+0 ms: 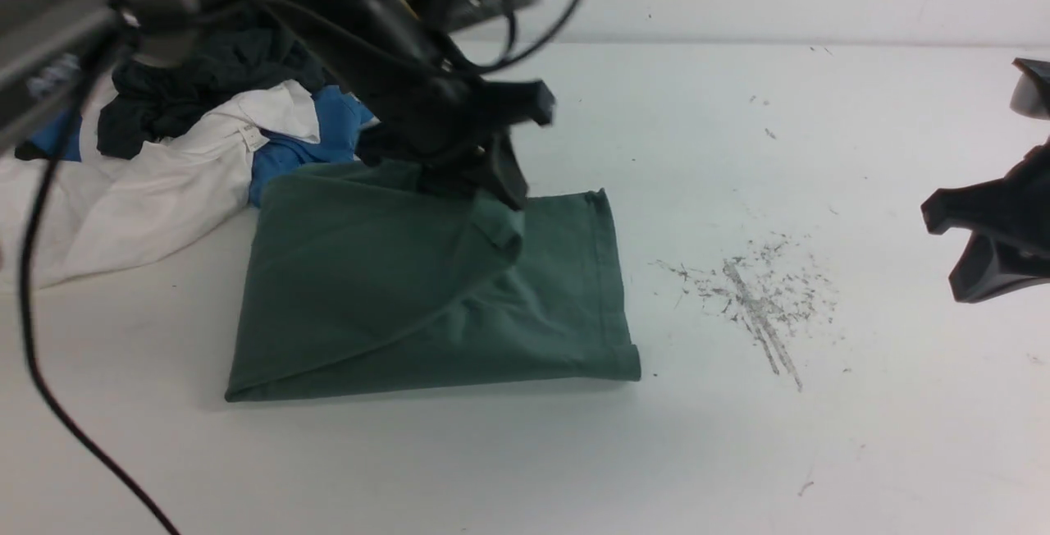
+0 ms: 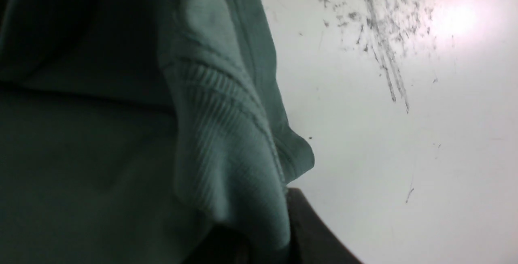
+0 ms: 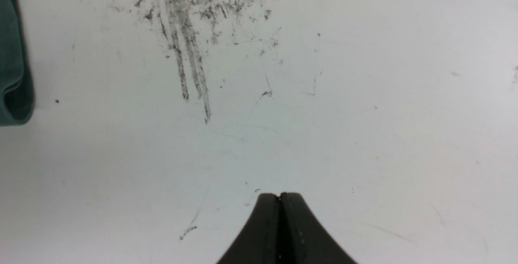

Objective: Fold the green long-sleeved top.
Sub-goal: Drag the left edge of the fabric to the left with your left arm and fold it to the right edge

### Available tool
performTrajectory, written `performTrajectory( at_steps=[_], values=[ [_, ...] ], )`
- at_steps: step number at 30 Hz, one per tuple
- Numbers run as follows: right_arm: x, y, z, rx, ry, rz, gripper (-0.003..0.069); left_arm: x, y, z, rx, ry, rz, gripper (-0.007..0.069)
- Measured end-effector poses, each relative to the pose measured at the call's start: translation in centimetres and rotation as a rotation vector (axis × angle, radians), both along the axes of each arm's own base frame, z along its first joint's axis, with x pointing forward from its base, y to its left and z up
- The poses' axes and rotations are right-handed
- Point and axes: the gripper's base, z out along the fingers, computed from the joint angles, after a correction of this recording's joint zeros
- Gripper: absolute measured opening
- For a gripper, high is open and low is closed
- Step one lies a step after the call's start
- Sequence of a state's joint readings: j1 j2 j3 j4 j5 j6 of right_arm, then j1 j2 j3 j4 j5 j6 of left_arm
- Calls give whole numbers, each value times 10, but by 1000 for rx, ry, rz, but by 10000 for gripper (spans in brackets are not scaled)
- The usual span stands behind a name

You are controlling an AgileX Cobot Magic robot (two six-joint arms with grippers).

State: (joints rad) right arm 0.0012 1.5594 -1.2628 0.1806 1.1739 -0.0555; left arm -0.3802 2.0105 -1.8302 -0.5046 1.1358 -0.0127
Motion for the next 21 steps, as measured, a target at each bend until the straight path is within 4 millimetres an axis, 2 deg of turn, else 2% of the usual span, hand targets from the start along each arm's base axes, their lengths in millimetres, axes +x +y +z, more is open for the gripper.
performTrajectory(
  at_steps=[4, 8, 10, 14, 18, 21],
  values=[
    [0, 2, 0, 16, -2, 7, -9, 4, -35, -34, 10, 12, -42, 50],
    [0, 3, 1, 31, -3, 13, -9, 5, -51, -60, 28, 14, -96, 79],
    [0, 3, 1, 32, -4, 14, -9, 6, -52, -62, 29, 1, -104, 103],
    [0, 4, 1, 39, -4, 14, -9, 13, -49, -55, 12, -48, -92, 200],
    [-1, 6, 1, 61, 4, 39, -9, 22, -45, -30, -16, -101, -89, 339],
    [-3, 9, 1, 89, 16, 68, -9, 26, -39, -7, -28, -120, -107, 382]
  ],
)
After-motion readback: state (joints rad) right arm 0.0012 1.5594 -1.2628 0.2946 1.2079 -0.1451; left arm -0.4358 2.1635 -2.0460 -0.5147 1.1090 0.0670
